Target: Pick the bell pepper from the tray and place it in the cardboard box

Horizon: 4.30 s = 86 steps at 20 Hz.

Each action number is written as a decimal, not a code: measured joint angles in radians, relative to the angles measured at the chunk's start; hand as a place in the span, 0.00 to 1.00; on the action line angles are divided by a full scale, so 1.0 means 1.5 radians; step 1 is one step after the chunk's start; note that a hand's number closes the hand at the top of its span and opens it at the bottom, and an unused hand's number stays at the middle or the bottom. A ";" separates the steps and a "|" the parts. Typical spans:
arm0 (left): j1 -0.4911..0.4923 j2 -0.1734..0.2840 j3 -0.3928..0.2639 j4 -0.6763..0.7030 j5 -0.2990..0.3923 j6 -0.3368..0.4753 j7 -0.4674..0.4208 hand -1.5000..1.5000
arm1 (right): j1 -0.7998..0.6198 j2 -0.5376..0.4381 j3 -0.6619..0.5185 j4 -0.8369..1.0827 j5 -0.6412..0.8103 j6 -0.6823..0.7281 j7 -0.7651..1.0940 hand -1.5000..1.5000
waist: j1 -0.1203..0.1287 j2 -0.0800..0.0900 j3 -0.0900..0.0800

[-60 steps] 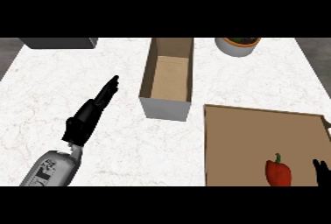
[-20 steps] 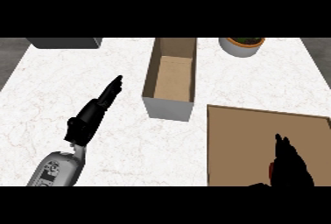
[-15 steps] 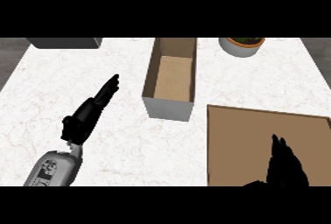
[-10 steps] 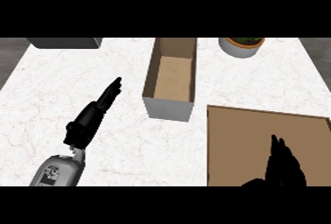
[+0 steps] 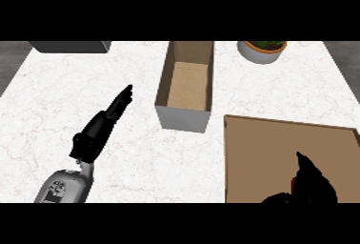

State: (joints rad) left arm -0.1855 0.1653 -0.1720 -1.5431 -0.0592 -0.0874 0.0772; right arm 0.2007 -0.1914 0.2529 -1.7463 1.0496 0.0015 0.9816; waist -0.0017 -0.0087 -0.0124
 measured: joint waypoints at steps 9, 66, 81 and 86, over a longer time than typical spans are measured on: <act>-0.009 -0.006 0.015 0.008 -0.007 -0.009 0.002 0.50 | -0.006 -0.019 -0.012 0.020 0.013 -0.003 -0.040 1.00 | 0.000 -0.002 -0.004; -0.038 -0.029 0.013 0.039 -0.023 -0.027 -0.012 0.50 | -0.841 -0.323 0.086 0.478 -0.675 0.262 -1.201 1.00 | 0.027 0.012 0.008; -0.013 -0.031 0.021 0.005 -0.027 -0.033 0.003 0.50 | -0.924 -0.098 0.146 0.686 -0.481 0.131 -1.247 1.00 | 0.019 0.010 0.008; -0.015 -0.034 0.019 0.009 -0.033 -0.034 -0.001 0.50 | -0.932 -0.040 0.160 0.780 -0.454 0.162 -1.227 0.00 | 0.022 0.012 0.008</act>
State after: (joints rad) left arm -0.2086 0.1137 -0.1431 -1.5303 -0.1083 -0.1386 0.0753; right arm -1.1973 -0.2518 0.4932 -0.5756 0.3680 0.2438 -0.8594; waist 0.0313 0.0090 -0.0005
